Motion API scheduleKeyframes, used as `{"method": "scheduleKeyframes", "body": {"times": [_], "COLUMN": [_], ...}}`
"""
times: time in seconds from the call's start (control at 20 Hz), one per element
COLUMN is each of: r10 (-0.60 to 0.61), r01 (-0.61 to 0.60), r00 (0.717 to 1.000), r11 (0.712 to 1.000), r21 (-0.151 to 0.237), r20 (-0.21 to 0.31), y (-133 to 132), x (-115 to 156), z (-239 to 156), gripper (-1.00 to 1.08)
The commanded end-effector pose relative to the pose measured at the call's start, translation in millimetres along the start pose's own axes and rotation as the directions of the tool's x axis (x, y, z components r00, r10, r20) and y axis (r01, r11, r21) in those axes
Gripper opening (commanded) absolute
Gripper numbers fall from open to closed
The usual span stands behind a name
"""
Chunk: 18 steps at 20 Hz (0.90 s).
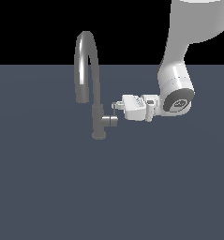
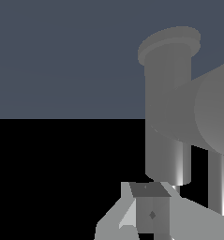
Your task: Turn on the faucet by rotating a designated handle.
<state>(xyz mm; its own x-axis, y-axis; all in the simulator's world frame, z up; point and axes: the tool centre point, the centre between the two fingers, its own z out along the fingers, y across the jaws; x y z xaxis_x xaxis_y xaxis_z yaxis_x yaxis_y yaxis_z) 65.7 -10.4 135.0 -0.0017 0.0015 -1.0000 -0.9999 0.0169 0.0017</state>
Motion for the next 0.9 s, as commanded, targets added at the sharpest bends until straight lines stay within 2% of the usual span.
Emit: {"method": "scheduleKeyframes", "body": {"times": [0.0,0.85], "r10": [-0.002,-0.002], "r01": [0.002,0.002], "r00": [1.0,1.0], "r11": [1.0,1.0], "r21": [-0.002,0.001], "r20": [-0.002,-0.003], "y": [0.0,26.7], "x": [-0.9,-9.6], "z": [0.0,-0.2], "gripper": [-1.0,-1.0]}}
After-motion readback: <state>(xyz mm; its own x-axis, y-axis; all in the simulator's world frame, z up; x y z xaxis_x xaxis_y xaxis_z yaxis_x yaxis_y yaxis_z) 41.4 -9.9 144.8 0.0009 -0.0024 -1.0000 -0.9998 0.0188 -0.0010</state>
